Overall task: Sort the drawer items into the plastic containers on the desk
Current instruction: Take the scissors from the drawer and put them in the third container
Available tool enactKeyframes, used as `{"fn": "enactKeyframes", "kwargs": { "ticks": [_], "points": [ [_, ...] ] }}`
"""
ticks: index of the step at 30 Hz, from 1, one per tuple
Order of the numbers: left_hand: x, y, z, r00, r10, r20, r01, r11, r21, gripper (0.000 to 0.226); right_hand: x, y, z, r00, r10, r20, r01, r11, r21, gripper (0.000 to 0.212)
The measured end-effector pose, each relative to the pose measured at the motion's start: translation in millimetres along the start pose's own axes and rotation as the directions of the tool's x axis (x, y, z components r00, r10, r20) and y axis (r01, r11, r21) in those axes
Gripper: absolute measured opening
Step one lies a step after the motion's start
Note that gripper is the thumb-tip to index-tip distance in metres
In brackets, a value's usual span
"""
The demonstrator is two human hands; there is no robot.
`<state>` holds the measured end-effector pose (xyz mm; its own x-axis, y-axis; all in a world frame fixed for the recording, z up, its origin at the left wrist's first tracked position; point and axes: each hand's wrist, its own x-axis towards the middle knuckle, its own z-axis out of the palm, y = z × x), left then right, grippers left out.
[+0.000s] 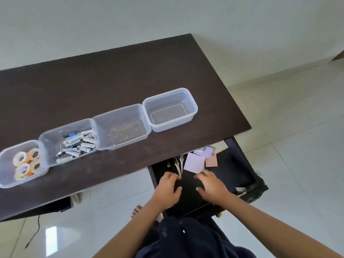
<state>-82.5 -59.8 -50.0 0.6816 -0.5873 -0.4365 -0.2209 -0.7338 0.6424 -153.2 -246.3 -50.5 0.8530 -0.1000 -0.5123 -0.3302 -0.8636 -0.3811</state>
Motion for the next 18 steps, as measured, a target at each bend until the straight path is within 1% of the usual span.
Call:
{"fn": "enactKeyframes", "kwargs": {
  "ticks": [3, 5, 8, 10, 12, 14, 18],
  "points": [
    [30, 7, 15, 0.989, -0.148, -0.020, 0.149, 0.985, 0.090, 0.057, 15, 20, -13, 0.998, -0.047, 0.043, 0.051, 0.992, -0.119, 0.051],
    [50, 8, 20, 0.967, -0.251, -0.036, 0.253, 0.953, 0.166, 0.070, 30, 28, -19, 0.993, -0.101, 0.065, 0.112, 0.973, -0.201, 0.055],
    [80, 8, 26, 0.938, -0.346, -0.033, 0.345, 0.912, 0.221, 0.081, 60, 33, -22, 0.985, -0.162, 0.058, 0.172, 0.944, -0.281, 0.066],
    [95, 5, 31, 0.922, -0.387, 0.001, 0.377, 0.900, 0.220, 0.083, 82, 33, -24, 0.983, -0.163, 0.088, 0.184, 0.919, -0.348, 0.075],
    [104, 3, 36, 0.910, -0.414, 0.032, 0.396, 0.888, 0.232, 0.084, 102, 32, -25, 0.981, -0.135, 0.137, 0.178, 0.908, -0.379, 0.078],
    [105, 3, 42, 0.903, -0.429, 0.026, 0.412, 0.880, 0.238, 0.084, 114, 33, -24, 0.977, -0.108, 0.184, 0.172, 0.909, -0.379, 0.080],
    [94, 0, 55, 0.906, -0.423, -0.017, 0.418, 0.889, 0.186, 0.083, 112, 44, -15, 0.963, -0.130, 0.237, 0.213, 0.906, -0.366, 0.084]
  ]
}}
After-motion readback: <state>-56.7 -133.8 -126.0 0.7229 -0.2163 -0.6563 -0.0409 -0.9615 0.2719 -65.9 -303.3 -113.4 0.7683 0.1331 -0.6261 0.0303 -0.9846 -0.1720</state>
